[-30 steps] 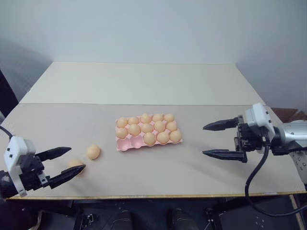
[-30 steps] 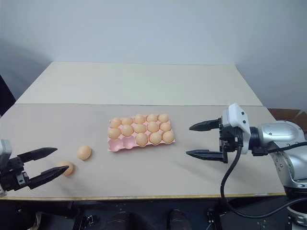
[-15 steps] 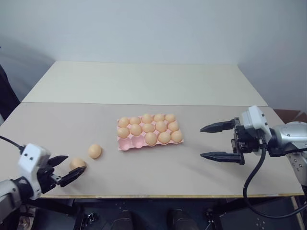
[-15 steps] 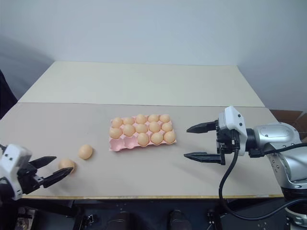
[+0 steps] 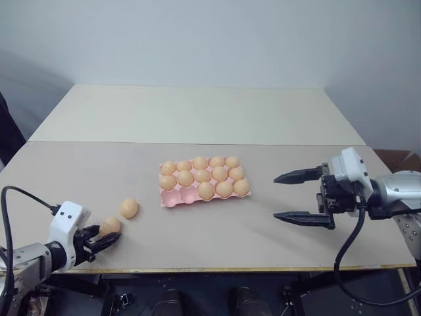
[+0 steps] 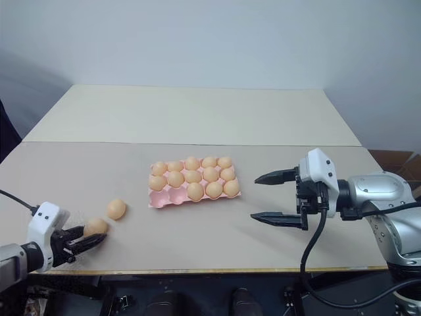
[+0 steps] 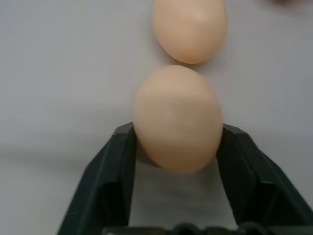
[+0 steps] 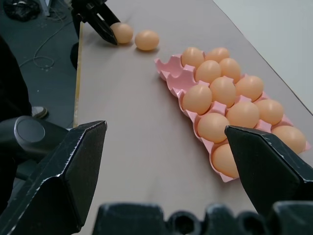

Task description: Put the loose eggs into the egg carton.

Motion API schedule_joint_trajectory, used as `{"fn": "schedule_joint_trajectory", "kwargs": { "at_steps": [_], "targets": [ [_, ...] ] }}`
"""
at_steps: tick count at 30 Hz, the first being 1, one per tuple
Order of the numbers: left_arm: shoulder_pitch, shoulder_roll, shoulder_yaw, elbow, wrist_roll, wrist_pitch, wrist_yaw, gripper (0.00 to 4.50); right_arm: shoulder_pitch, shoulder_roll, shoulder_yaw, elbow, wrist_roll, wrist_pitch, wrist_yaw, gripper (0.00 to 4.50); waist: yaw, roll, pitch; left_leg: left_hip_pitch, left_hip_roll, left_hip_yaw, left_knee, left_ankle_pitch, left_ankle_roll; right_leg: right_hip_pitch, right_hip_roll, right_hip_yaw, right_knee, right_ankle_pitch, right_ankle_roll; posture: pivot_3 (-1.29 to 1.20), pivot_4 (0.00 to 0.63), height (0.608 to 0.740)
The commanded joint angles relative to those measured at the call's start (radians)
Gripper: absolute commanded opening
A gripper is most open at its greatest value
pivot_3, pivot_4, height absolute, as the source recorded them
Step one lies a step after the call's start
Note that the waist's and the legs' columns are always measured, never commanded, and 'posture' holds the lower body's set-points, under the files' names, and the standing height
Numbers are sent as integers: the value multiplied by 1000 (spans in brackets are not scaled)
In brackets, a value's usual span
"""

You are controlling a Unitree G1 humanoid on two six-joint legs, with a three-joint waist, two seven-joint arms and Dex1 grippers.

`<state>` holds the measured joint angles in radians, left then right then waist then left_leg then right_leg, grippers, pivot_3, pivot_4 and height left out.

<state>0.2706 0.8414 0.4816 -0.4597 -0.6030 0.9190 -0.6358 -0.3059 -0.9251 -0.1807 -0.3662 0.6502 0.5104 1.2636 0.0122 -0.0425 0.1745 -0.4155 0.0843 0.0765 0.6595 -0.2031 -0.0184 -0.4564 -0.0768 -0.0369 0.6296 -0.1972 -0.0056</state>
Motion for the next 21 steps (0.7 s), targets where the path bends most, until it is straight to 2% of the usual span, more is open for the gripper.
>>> {"fn": "schedule_joint_trajectory", "kwargs": {
  "at_steps": [1, 7, 10, 13, 16, 21],
  "targets": [
    [12, 24, 34, -27, 14, -26, -24, 1494, 0, -15, -41, -29, 19, -18, -5, 4500, -1, 0, 0, 0, 0, 0, 0, 0, 0, 0, 0, 0, 0, 0, 0, 0, 150, 740],
    [112, 64, 169, -116, 0, -47, -123, 1422, 24, -13, -47, -36, 16, -30, -8, 4500, 0, 0, 0, 0, 0, 0, 0, 0, 0, 0, 0, 0, 0, 0, 0, 0, 150, 740],
    [203, 61, 321, -187, -50, -55, -235, 1422, 41, -11, -54, -46, 16, -35, -13, 4500, -2, 0, 0, -1, 0, 0, 0, 0, 0, -1, 0, 0, -1, 0, 0, 0, 150, 740],
    [190, 40, 366, -213, -127, -72, -278, 1422, 52, -7, -59, -51, 15, -39, -24, 4500, 2, 0, 0, 0, 0, 0, 0, -1, -1, 0, -1, 0, -1, 0, 0, 0, 150, 740],
    [88, 46, 282, -197, -149, -91, -251, 1422, 49, 0, -49, -55, 11, -44, -38, 4500, 10, 0, 0, 1, 0, -1, 0, -5, -7, 1, 0, -1, 0, 0, 0, 0, 150, 740],
    [-262, 4, -58, -88, -85, -117, -146, 1422, 43, -2, -54, -61, 8, -49, -54, 4500, 26, 1, -1, 2, -1, -1, 1, -4, -6, 4, 0, -1, 0, 0, 0, 0, 150, 740]
  ]
}}
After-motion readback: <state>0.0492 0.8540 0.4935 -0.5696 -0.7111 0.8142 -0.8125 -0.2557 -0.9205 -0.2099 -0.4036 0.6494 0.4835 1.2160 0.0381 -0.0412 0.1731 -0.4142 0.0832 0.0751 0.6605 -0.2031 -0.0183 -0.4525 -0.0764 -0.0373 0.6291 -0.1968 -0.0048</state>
